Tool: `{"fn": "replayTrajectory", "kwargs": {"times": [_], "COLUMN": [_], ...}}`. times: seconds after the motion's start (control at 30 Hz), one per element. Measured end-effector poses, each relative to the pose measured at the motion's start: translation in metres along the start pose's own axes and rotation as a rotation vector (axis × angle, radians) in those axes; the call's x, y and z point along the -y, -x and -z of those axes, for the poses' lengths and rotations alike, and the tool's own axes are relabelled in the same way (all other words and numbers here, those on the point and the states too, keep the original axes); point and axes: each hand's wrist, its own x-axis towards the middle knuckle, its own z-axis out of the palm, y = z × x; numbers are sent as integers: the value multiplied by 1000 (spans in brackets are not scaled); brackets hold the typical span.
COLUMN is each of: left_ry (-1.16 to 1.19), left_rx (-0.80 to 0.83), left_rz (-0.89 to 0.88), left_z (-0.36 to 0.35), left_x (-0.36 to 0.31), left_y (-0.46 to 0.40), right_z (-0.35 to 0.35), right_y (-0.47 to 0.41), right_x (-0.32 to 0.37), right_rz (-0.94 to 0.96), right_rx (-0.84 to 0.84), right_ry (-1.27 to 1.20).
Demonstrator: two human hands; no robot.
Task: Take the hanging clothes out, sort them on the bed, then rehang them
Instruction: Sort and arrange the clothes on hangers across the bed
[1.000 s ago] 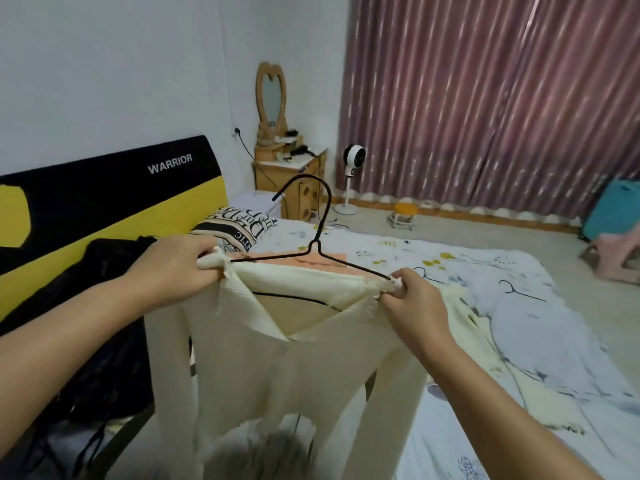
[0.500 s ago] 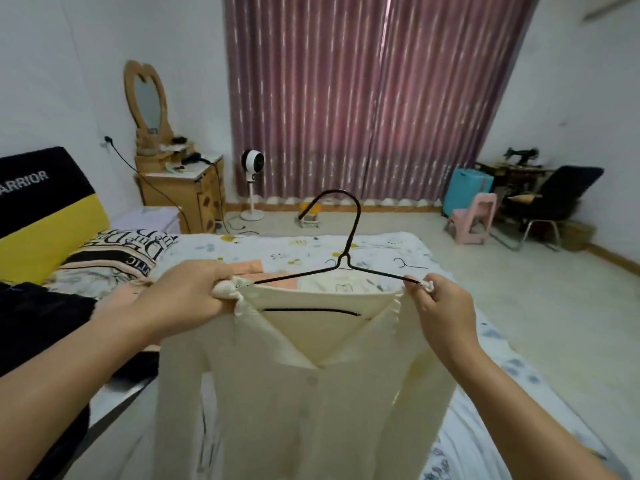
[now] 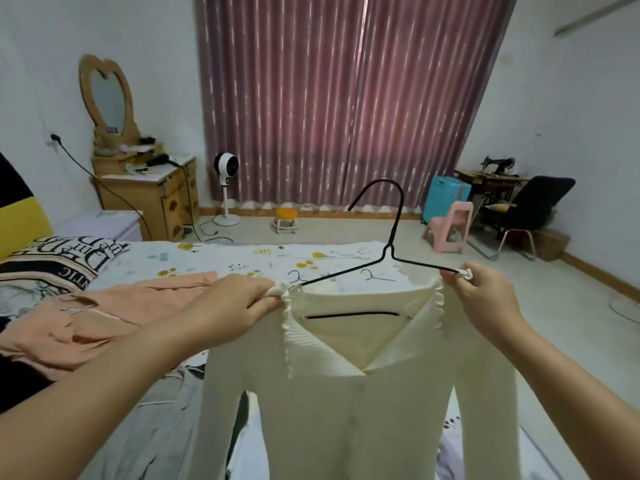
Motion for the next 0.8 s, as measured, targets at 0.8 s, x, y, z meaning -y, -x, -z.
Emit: {"fn": "replayTrajectory", "kwargs": {"times": [0.8], "left_ry": [-111], "left_rx": [-417], "left_rz": [237], "left_z": [-109], "left_x": [73], "left_y": [-190], "right_z": [-126], "right_y": [-208], "right_x": [-105], "right_rz": [150], "right_rx": [311], "right_ry": [164]}}
